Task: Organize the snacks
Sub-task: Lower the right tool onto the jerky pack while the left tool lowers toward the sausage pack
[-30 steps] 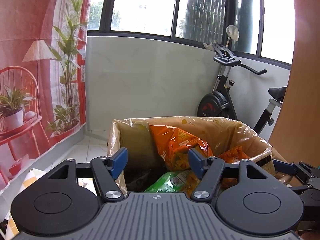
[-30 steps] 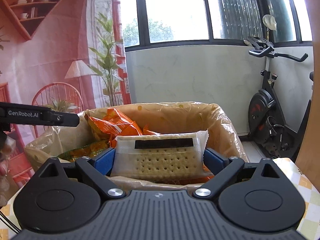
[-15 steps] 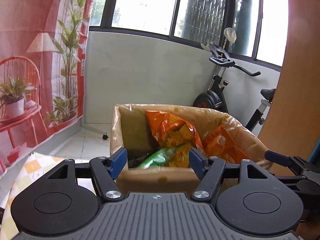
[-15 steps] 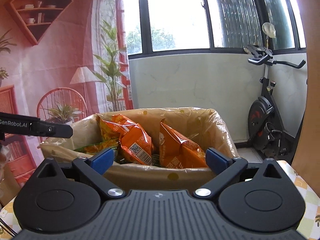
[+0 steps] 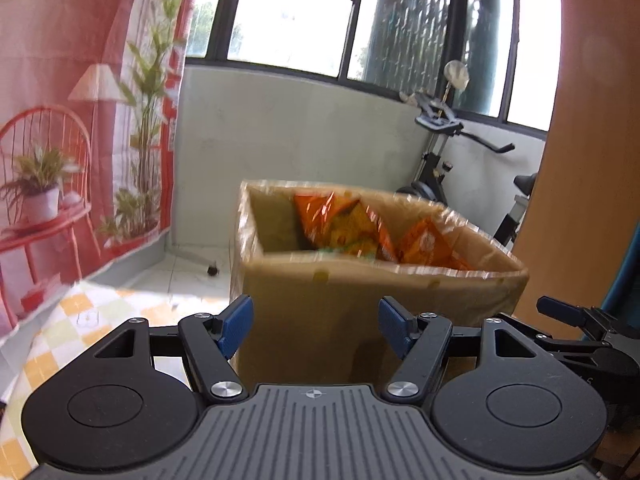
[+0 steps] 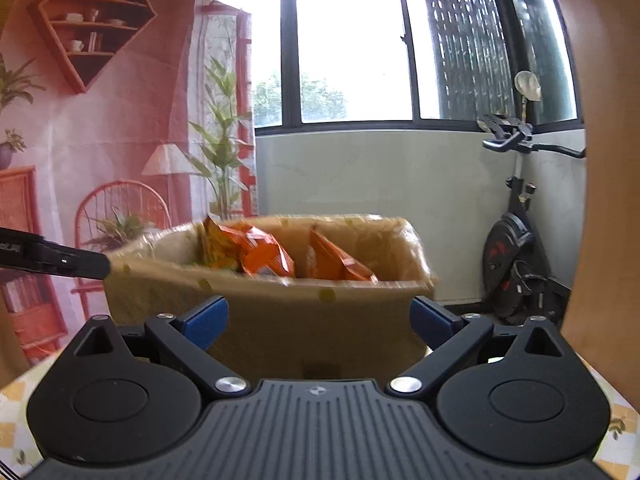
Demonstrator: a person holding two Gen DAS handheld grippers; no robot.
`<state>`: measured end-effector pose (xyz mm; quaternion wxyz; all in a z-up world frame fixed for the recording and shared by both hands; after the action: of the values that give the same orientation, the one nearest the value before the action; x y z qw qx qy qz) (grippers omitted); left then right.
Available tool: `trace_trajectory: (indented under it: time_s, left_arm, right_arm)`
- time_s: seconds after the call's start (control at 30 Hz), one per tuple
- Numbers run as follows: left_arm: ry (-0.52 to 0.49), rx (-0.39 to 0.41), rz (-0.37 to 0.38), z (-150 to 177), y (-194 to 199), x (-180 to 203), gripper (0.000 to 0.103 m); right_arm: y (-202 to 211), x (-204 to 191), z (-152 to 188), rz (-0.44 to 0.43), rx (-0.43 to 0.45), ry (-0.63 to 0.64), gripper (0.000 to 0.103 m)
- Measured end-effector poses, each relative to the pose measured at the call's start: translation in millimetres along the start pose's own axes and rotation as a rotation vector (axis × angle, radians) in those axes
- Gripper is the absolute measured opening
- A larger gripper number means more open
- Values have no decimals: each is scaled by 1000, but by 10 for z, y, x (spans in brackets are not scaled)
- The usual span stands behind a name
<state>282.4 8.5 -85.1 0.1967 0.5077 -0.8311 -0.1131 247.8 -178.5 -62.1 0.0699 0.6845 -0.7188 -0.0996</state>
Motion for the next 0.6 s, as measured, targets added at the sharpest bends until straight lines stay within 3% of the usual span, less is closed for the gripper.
trace_trajectory:
  time_s: [0.33, 0.6]
  left_arm:
    - [87, -106, -35, 472, -131, -240, 71]
    - [137, -173, -63, 781, -169, -425, 70]
  right_arm:
    - [-97, 18, 586, -5, -160, 14, 91]
    - [-376, -215, 1131, -91, -384, 46, 91]
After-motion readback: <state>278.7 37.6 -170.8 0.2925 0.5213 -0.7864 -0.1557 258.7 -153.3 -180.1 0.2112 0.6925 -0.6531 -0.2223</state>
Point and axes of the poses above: each gripper's, at about its wrist camera, not at the fingertips, and y roughly against the way its jaws point, x to its right, z to its underside, the point moved 6 cm from there along -y, roughly the way its jaws point, and after that the axes turned 9 degrees about z, right-handed, at the moved point
